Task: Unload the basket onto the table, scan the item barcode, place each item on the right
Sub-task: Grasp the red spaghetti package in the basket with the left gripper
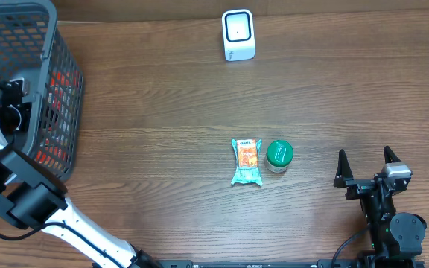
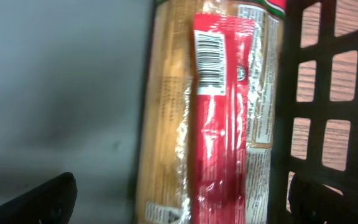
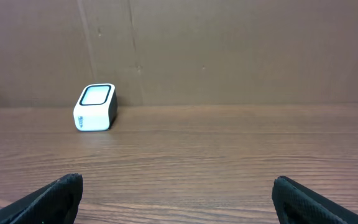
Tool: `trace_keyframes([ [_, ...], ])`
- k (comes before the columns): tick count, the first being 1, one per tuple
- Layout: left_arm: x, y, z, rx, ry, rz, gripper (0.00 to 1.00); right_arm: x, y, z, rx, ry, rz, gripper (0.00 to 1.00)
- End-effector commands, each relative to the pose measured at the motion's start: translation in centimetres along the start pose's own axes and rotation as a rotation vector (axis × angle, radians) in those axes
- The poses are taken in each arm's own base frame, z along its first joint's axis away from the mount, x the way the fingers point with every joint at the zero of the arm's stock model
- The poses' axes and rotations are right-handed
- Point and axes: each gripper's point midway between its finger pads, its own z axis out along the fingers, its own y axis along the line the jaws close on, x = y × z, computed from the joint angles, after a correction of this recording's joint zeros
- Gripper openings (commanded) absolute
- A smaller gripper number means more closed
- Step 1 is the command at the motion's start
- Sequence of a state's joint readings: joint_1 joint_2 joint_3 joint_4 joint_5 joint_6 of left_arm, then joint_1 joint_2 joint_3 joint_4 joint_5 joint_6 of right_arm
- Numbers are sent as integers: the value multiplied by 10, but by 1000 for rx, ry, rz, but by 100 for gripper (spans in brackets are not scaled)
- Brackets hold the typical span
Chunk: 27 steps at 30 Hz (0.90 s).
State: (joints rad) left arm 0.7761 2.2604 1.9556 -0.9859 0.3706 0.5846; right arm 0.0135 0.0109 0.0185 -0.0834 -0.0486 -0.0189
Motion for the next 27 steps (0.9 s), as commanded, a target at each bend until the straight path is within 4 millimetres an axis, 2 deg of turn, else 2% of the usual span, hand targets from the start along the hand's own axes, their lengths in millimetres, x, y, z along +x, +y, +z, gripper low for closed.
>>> trace_keyframes([
  [1,2,-10,17,62,1,48,100,3,0,0,-2,0,-1,100],
  [12,17,-13,48,77,71,41,100,3,0,0,-2,0,-1,100],
  [15,23,-4,50,20,111,19,100,3,0,0,-2,0,-1,100],
  [22,43,45,41,-283,219,-200,100,3,0,0,-2,0,-1,100],
  [27,42,43,41,-276,214,-207,100,3,0,0,-2,0,-1,100],
])
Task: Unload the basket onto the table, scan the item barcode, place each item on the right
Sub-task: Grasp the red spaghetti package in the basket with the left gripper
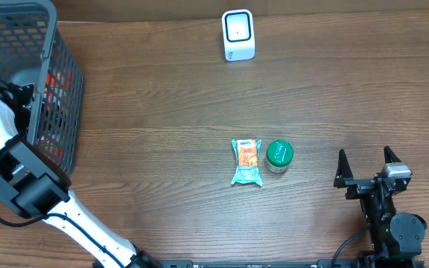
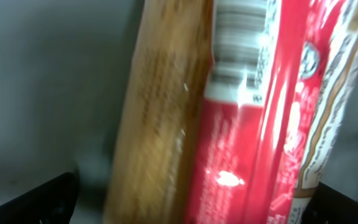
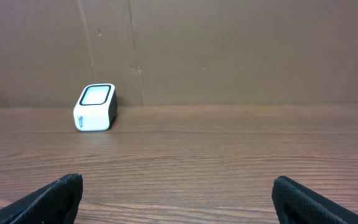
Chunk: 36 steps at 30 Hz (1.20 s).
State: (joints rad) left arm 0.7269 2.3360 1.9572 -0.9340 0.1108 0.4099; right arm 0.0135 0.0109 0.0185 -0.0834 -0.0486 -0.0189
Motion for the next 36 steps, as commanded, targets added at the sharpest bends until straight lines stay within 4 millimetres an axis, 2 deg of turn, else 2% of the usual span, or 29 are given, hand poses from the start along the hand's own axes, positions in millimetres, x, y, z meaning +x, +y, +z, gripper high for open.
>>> trace_keyframes([
  [1,16,14,14,-55,62,-72,100,3,0,0,-2,0,-1,100],
  [5,9,-2,14,41,24,-74,100,3,0,0,-2,0,-1,100],
  [13,6,-12,15,100,7,-76,100,3,0,0,-2,0,-1,100],
  [24,25,-19,39,111,32,-77,99,3,0,0,-2,0,-1,100],
  [29,24,-21,39,112,31,-66,66,3,0,0,-2,0,-1,100],
  [31,25,-20,39,111,32,-66,56,3,0,0,-2,0,-1,100],
  [34,22,-18,35,98,31,-66,49,3,0,0,-2,0,-1,100],
  [36,15,-10,23,59,20,-63,47,3,0,0,-2,0,-1,100],
])
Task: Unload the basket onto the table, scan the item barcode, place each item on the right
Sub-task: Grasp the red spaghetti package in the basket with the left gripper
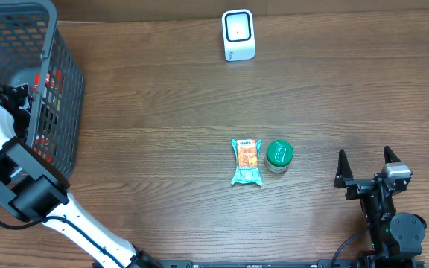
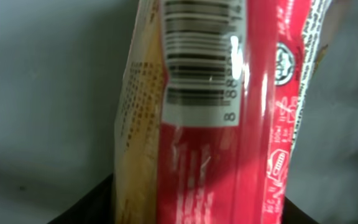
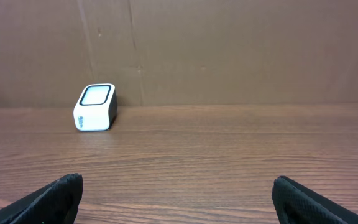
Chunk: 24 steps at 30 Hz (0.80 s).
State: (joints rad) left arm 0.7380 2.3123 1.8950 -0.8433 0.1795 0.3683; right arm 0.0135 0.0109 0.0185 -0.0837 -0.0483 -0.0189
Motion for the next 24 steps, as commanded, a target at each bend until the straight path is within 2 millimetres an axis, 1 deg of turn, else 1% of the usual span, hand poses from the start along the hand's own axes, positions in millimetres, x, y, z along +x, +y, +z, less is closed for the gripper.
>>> trace_keyframes([
  [1,17,-1,10,-4,81,-18,46,3,0,0,-2,0,-1,100],
  [3,-3,3,-12,-26,32,-26,41,3,0,0,-2,-1,-1,100],
  [5,-27,6,-40,-46,-34,-43,34,3,0,0,-2,-1,-1,100],
  [7,-52,7,-73,-60,-116,-57,26,3,0,0,-2,-1,-1,100],
  [8,-64,7,-92,-73,-159,-67,20,3,0,0,-2,-1,-1,100],
  [10,-83,8,-127,-96,-239,-76,13,3,0,0,-2,-1,-1,100],
  [13,-104,6,-178,-125,-354,-84,11,3,0,0,-2,-1,-1,100],
  [17,-120,-3,-246,-136,-498,-141,11,3,0,0,-2,-1,-1,100],
  [20,-125,-23,-288,-66,-592,-149,11,3,0,0,-2,-1,-1,100],
  [24,-122,-50,-344,24,-698,-180,11,3,0,0,-2,-1,-1,100],
])
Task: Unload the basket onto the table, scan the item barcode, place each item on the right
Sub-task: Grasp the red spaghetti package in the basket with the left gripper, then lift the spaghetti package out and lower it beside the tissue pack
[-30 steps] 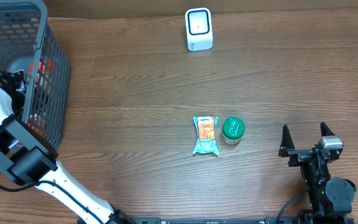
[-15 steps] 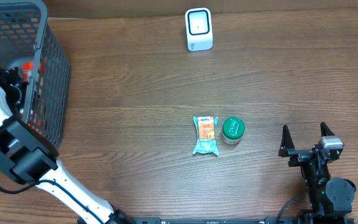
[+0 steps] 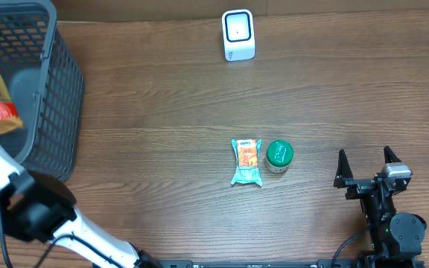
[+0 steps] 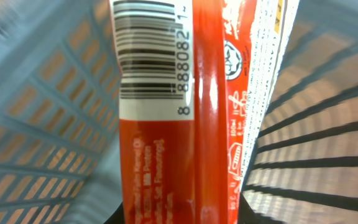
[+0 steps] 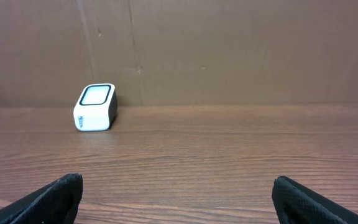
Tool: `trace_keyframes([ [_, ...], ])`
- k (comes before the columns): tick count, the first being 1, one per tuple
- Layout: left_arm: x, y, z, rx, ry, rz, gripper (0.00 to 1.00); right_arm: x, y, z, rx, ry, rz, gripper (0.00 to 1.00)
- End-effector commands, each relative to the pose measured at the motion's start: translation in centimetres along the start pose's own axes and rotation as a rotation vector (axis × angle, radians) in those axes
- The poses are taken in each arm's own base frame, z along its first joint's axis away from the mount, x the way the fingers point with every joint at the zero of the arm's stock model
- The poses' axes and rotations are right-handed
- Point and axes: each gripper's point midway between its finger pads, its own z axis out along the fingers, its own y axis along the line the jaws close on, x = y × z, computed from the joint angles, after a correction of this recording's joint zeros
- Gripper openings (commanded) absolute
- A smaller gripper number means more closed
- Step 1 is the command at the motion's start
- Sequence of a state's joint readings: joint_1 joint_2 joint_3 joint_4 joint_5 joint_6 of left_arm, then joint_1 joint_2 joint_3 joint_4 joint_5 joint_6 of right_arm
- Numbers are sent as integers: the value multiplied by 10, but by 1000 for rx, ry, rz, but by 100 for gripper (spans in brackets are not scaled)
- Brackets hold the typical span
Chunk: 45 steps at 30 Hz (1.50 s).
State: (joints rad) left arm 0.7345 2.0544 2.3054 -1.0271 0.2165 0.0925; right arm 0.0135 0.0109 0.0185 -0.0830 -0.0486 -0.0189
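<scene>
A long red packet (image 4: 185, 124) with a white barcode label (image 4: 151, 59) fills the left wrist view, and my left gripper (image 4: 182, 219) is shut on its lower end. From overhead the packet hangs over the grey mesh basket (image 3: 59, 71) at the far left, with the left gripper just above it. The white barcode scanner (image 3: 238, 35) stands at the table's back middle, and it also shows in the right wrist view as the scanner (image 5: 95, 107). My right gripper (image 3: 365, 165) rests open at the front right, nothing between its fingertips (image 5: 55, 198).
A teal and orange snack packet (image 3: 247, 161) lies mid-table with a green-lidded jar (image 3: 279, 155) right beside it. The basket's walls (image 4: 55, 124) surround the held packet from below. A brown cardboard wall (image 5: 229, 50) stands behind the table.
My left gripper was low inside the basket with its fingers at the packet's sides on the basket floor. Now it holds the packet up above the basket. The right arm is unchanged.
The left gripper was open inside the basket, looking at the red packet lying against the mesh wall. It then stood nearer the packet, then tight around it. Now the packet is held clear over the basket. The right arm, scanner, snack and jar stayed put.
</scene>
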Motion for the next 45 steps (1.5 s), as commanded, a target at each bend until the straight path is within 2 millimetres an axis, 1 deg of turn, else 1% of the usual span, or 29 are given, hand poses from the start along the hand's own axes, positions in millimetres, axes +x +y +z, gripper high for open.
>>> trace_keyframes([
  [1,-56,-40,-101,121,-238,-50,11,3,0,0,-2,0,-1,100],
  [6,-68,-68,-171,210,-346,-66,10,3,0,0,-2,0,-1,100],
  [8,-68,-81,-196,260,-374,-65,10,3,0,0,-2,0,-1,100],
  [11,-59,-109,-232,371,-389,-31,9,3,0,0,-2,0,-1,100],
  [13,-51,-124,-249,415,-382,-17,9,3,0,0,-2,0,-1,100],
  [15,-37,-138,-259,440,-348,-13,9,3,0,0,-2,0,-1,100],
  [18,-14,-160,-265,482,-273,17,8,3,0,0,-2,0,-1,100],
  [22,23,-194,-260,553,-140,107,6,3,0,0,-2,0,-1,100],
  [25,52,-218,-250,595,-24,160,5,3,0,0,-2,0,-1,100],
  [28,80,-235,-235,600,89,199,4,3,0,0,-2,0,-1,100],
  [33,133,-258,-202,588,283,264,5,3,0,0,-2,0,-1,100],
  [40,220,-283,-156,585,540,343,4,3,0,0,-2,0,-1,100],
  [45,283,-297,-121,577,666,346,4,3,0,0,-2,0,-1,100],
])
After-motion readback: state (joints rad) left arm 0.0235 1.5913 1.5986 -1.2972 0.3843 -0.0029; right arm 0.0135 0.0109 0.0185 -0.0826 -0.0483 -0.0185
